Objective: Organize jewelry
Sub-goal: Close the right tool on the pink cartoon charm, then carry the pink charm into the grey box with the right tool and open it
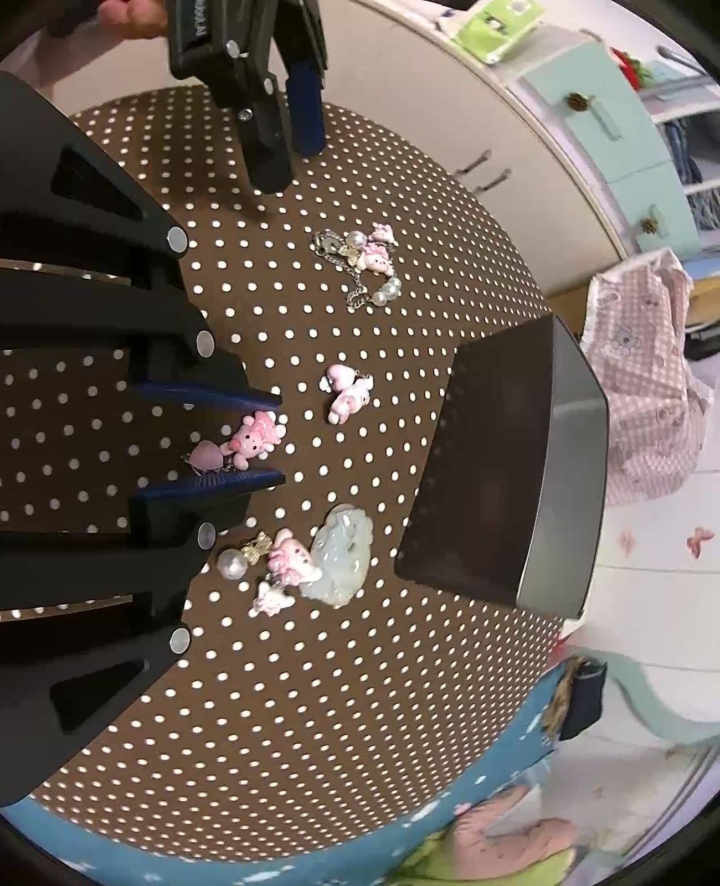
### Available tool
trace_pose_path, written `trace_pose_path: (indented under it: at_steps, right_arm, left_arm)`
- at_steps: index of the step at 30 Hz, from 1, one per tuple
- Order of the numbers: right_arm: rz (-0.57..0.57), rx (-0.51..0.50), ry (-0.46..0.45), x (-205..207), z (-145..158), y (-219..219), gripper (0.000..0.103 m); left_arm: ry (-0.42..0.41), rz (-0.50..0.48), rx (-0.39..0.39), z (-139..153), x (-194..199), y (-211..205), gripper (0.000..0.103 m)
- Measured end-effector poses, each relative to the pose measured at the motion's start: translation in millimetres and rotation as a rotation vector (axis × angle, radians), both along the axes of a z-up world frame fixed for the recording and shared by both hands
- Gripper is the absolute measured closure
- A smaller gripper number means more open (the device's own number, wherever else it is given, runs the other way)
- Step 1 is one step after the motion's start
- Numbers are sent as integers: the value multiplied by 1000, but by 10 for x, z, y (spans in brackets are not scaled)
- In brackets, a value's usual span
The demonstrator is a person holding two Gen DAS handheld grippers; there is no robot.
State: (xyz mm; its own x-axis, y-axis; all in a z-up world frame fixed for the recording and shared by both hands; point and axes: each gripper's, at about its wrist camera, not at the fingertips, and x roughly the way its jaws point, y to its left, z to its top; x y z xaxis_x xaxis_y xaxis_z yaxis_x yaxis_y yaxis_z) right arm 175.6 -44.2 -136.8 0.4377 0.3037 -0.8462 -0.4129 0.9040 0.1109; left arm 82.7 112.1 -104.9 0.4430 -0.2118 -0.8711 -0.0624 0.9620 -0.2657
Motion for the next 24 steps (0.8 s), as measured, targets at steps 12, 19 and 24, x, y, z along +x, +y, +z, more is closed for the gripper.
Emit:
trace_pose_path:
  at_steps: [12, 19, 24]
  right_arm:
    - [-89, 66, -67, -7, 334, -481, 81]
    - [-192, 90, -102, 165, 463, -880, 81]
    - [-232, 100, -103, 271, 419, -1098, 81]
  left_arm:
    - [-41, -106, 7, 102, 246, -480, 36]
    - [-47, -147, 29, 40, 484, -842, 36]
    - [-57, -166, 65, -13, 607, -995, 37]
